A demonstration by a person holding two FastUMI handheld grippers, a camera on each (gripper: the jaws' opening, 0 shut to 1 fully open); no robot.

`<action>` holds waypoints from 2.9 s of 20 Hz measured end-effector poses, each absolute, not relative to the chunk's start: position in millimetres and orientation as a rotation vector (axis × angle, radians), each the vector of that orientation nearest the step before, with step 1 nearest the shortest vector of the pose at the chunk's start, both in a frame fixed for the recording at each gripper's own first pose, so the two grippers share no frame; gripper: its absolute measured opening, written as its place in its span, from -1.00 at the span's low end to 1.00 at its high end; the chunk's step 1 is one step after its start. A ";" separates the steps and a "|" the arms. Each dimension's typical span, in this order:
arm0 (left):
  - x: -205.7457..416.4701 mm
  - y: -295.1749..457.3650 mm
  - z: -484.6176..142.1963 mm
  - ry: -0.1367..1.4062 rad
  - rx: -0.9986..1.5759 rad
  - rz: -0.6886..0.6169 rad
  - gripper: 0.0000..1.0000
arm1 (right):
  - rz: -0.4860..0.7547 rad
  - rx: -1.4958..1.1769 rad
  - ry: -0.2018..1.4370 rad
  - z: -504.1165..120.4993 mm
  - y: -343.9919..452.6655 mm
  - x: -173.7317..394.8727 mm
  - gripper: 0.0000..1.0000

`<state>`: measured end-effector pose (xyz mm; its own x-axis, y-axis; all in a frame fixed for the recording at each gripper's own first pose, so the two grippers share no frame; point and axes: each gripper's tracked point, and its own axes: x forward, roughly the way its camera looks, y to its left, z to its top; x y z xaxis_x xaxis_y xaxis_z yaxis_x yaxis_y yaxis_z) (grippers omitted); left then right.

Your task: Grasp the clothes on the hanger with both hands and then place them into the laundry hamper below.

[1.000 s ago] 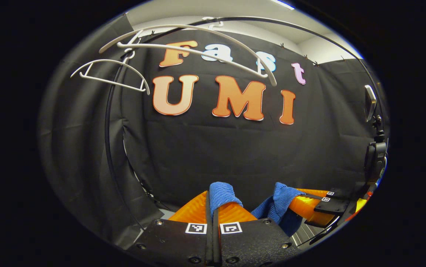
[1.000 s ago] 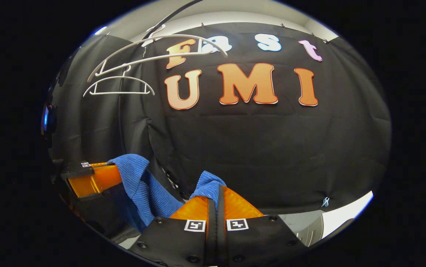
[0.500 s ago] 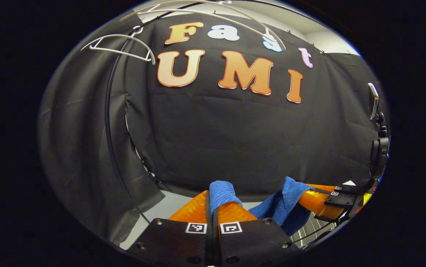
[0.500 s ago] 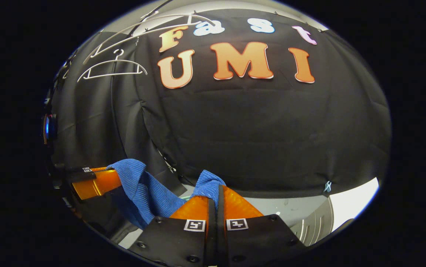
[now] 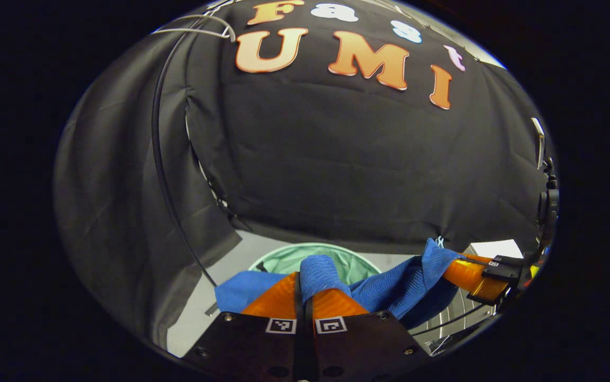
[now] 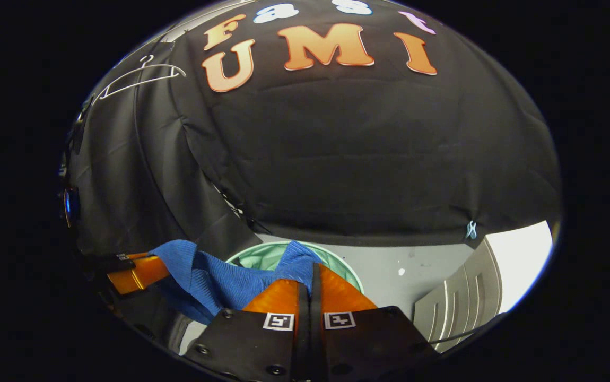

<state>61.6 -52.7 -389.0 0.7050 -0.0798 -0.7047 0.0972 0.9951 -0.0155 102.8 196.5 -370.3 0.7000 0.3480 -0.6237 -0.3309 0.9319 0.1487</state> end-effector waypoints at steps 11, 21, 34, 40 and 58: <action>21.5 -43.0 -480.8 1.021 -0.022 -0.056 -1.00 | 0.307 0.068 0.911 -475.0 179.1 72.6 -0.85; -10.7 -43.6 -520.1 1.175 0.002 -0.061 -0.99 | 0.279 0.034 1.013 -525.4 168.1 56.0 -0.85; -35.5 -33.9 -536.5 1.279 0.017 0.006 -0.92 | 0.265 0.024 1.078 -544.5 167.7 41.4 -0.81; -36.7 -29.1 -534.2 1.280 0.014 0.032 -0.76 | 0.256 0.045 1.095 -548.6 166.9 39.6 -0.71; -14.5 -37.2 -481.8 1.131 -0.010 0.043 0.94 | 0.208 0.086 1.021 -508.6 144.7 47.0 0.58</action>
